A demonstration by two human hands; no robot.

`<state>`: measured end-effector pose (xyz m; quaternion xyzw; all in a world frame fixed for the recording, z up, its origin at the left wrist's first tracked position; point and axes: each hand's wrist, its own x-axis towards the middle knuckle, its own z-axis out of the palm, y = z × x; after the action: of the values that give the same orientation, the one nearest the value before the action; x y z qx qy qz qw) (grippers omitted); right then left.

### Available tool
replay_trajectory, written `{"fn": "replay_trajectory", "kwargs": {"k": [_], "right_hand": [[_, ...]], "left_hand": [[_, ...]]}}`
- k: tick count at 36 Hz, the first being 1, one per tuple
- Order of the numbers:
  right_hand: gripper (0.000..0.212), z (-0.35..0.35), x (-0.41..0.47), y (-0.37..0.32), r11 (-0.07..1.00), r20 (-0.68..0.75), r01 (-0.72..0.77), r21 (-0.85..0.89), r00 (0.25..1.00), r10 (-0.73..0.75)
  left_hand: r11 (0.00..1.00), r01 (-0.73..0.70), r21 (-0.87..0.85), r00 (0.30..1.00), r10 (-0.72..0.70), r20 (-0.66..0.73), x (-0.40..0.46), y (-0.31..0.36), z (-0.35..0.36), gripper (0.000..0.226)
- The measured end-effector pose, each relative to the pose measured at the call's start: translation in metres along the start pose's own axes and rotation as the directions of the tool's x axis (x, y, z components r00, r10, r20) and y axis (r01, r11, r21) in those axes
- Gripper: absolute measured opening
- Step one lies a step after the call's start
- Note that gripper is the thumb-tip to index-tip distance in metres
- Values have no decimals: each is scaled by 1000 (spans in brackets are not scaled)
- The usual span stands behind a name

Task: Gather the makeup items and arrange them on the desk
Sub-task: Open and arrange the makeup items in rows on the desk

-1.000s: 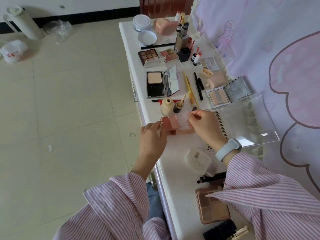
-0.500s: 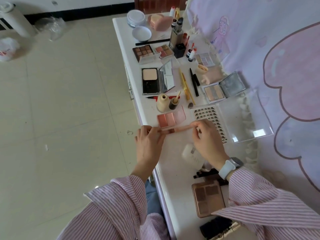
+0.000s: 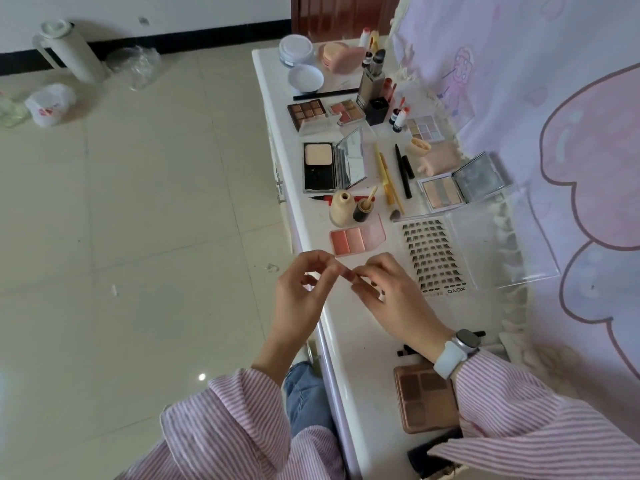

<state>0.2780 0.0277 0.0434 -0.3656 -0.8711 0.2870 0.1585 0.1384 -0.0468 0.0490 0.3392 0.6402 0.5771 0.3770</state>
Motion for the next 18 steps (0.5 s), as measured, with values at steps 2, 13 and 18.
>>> {"fn": "replay_trajectory", "kwargs": {"k": [2,13,18], "right_hand": [[13,-1,2,-7,980,-38,-116,163,992,124],[6,-10,6,-21,317,308,-524,790,787,534],[32,-15,4,-24,182,379,-511,840,793,477]], "left_hand": [[1000,29,-11,999,-29,-13,-2,-1,-1,20],[986,153,67,985,-158,73,-23,-18,-6,26],[979,63,195,997,-69,25,-20,-18,-7,18]]}}
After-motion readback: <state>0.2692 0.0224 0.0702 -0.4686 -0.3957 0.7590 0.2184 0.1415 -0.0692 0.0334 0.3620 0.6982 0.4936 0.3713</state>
